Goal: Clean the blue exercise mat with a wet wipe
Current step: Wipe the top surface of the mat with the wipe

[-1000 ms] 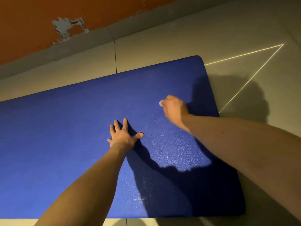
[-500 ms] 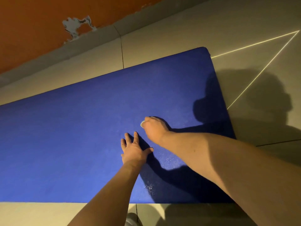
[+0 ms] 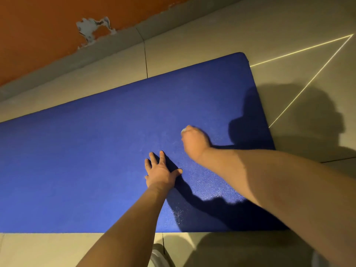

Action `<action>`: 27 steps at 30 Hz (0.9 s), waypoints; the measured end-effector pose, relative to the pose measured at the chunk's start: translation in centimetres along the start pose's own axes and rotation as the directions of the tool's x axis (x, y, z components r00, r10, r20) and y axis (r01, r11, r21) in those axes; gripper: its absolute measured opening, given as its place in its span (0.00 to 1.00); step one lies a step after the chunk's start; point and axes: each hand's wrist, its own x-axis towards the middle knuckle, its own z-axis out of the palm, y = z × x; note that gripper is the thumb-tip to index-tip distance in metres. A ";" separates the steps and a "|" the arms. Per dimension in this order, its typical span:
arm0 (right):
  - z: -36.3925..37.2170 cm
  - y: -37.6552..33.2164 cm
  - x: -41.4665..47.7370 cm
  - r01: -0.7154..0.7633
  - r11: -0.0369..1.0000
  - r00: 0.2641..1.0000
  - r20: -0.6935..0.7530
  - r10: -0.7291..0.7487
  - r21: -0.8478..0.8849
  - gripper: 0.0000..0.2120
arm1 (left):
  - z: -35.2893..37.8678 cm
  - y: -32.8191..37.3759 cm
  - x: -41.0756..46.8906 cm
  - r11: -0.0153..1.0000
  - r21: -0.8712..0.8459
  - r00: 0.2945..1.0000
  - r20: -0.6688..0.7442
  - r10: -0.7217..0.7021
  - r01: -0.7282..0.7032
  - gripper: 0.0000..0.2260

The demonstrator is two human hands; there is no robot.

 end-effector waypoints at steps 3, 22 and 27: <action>1.7 -4.3 -2.7 0.214 0.977 0.967 0.139 -0.212 -0.003 0.12 | 0.0 -0.9 -0.6 1.000 -0.013 1.000 -0.008 -0.004 0.004 0.45; 0.5 -0.2 -4.1 -0.017 0.999 1.000 -0.017 0.018 0.033 0.12 | 0.6 -3.4 -3.7 0.998 0.062 0.997 0.068 -0.030 0.026 0.42; 1.9 -4.2 -7.1 0.269 0.963 0.957 0.116 -0.267 0.000 0.14 | 1.4 -3.7 -5.0 0.998 0.040 0.995 0.079 -0.053 0.050 0.41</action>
